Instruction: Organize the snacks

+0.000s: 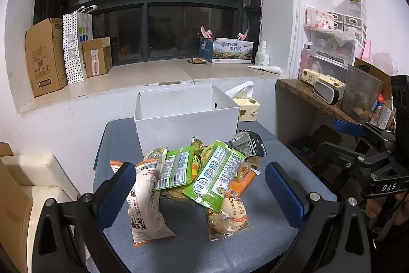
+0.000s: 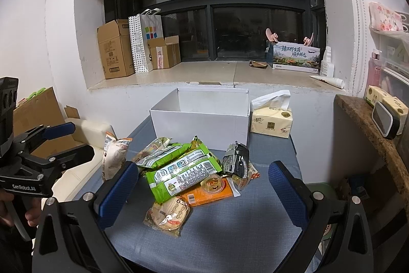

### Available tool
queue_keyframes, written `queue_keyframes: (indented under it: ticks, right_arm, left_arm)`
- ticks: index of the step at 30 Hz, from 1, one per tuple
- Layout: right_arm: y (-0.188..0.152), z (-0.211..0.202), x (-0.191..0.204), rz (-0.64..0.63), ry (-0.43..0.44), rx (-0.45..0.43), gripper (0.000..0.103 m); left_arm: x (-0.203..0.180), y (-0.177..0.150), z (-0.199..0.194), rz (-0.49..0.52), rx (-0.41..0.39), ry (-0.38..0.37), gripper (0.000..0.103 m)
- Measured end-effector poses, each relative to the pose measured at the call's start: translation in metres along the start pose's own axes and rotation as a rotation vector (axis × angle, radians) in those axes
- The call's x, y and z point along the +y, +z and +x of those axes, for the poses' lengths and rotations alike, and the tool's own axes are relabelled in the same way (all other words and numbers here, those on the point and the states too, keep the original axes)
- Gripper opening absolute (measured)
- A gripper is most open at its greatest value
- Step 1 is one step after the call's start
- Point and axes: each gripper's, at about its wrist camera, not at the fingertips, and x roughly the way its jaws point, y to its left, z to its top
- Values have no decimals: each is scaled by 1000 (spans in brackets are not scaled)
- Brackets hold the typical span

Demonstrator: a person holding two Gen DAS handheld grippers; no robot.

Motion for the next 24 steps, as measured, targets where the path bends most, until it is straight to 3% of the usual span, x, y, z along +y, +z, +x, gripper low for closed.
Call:
queue_keyframes:
  ticks: [24]
  right_arm:
    - [-2,2,1,-6,0,4,103]
  left_arm:
    - [9,-1,2,-16,15,20,103]
